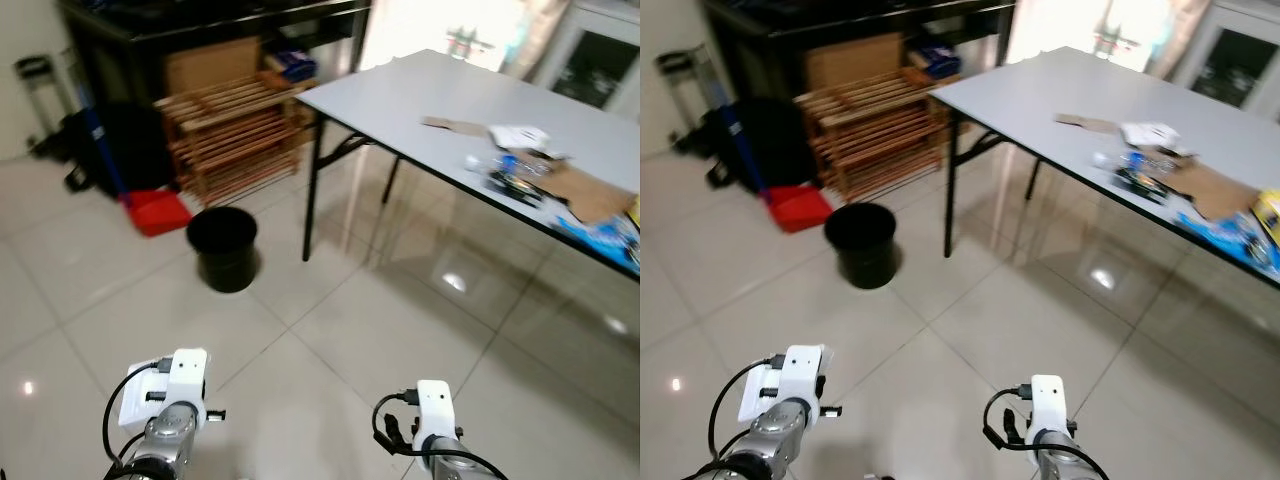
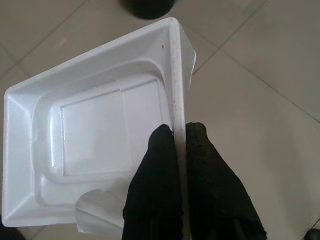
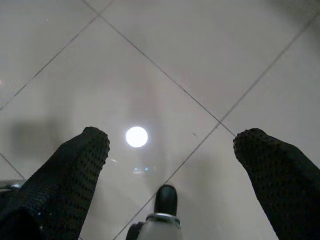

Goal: Picking trash to rubbish bin

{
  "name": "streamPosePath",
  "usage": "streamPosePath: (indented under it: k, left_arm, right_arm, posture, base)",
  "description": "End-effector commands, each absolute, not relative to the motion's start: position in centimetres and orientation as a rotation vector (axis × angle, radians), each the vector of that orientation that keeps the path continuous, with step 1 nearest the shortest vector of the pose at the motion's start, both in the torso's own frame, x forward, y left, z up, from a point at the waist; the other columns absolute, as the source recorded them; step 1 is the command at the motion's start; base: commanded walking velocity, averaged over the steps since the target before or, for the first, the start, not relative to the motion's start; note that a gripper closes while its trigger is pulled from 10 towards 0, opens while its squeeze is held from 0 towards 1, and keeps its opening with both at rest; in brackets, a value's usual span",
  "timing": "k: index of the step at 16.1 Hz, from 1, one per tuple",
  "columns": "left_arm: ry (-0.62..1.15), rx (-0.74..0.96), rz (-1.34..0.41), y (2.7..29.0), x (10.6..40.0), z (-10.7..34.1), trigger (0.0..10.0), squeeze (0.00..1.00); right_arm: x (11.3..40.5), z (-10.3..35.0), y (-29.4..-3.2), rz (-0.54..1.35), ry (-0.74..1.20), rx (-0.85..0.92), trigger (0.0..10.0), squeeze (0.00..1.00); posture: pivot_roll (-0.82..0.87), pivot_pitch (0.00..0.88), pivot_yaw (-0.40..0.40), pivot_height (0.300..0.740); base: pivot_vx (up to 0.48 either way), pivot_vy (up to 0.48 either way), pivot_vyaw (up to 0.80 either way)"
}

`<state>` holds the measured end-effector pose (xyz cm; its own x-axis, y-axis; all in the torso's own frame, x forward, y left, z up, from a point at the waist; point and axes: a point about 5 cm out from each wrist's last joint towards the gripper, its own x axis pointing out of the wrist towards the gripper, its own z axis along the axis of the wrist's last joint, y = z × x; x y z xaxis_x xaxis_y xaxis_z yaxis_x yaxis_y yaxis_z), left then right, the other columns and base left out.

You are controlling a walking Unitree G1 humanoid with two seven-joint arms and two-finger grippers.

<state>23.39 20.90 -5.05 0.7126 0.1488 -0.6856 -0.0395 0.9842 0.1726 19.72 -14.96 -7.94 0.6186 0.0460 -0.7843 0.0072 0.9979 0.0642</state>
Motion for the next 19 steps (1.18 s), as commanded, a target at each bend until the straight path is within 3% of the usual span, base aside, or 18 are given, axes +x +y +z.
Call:
streamPosePath:
  k: [1, 6, 10, 19]
  left_arm:
    - [0.783, 0.139, 0.09, 20.17, 23.24, -5.3, 10.0, 0.0]
    - [0.785, 0.14, 0.086, 20.16, 23.22, -5.32, 10.0, 0.0]
    - [0.788, 0.143, 0.081, 20.12, 23.16, -5.37, 10.0, 0.0]
    - [0.8, 0.149, 0.068, 20.08, 22.83, -5.6, 10.0, 0.0]
  right_arm:
    - [19.66, -7.93, -15.58, 0.005, 0.899, 0.06, 10.0, 0.0]
    - [19.61, -7.96, -15.51, 0.023, 0.903, 0.036, 10.0, 0.0]
    - [19.48, -8.02, -15.5, 0.027, 0.903, 0.018, 10.0, 0.0]
    - [19.16, -8.18, -15.31, 0.028, 0.908, 0.043, 10.0, 0.0]
  posture:
    - [-0.01, 0.057, -0.052, 0.74]
    - [-0.01, 0.053, -0.051, 0.74]
    - [-0.01, 0.042, -0.048, 0.74]
    - [-0.01, 0.019, -0.048, 0.74]
  base:
    - [0.319, 0.0, 0.0]
    - [0.311, 0.0, 0.0]
    - [0.302, 0.0, 0.78]
    - [0.31, 0.0, 0.0]
